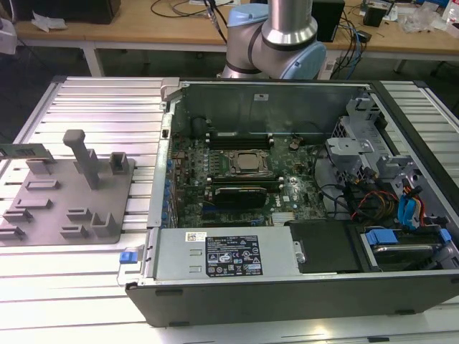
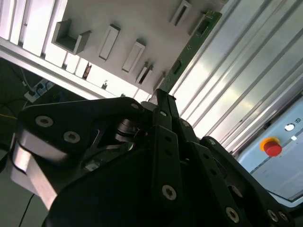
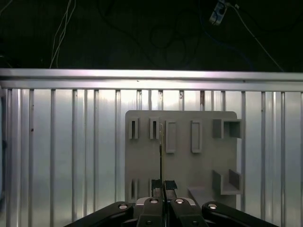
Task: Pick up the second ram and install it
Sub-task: 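Pick up the second ram and move it above second insertion slot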
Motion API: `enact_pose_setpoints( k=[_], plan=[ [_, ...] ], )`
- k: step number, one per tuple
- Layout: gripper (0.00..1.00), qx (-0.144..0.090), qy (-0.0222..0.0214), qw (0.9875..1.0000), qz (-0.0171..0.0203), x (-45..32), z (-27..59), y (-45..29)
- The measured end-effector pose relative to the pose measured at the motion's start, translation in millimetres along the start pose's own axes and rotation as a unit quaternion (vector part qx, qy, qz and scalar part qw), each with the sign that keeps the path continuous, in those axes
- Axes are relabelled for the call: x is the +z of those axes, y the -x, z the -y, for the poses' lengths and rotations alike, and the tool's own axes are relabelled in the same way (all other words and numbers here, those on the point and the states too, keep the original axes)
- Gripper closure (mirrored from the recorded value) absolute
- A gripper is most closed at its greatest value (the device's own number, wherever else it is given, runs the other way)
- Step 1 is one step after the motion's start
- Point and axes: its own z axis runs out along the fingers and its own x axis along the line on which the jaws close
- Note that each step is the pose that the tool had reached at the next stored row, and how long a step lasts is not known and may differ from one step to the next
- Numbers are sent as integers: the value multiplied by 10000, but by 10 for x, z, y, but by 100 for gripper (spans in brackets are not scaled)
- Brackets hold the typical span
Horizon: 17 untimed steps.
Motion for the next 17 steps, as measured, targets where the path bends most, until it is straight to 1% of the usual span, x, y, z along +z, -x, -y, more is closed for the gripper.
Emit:
enact_pose_setpoints(
  k=[1,5,7,14,17],
  plan=[
    [90,0,0,10000,0,-25,-1,1],
    [90,0,0,10000,0,-87,-2,2],
    [90,0,0,10000,0,-150,-4,3],
    [90,0,0,10000,1,-299,-8,7],
    [90,0,0,10000,0,-390,-11,9]
  ],
)
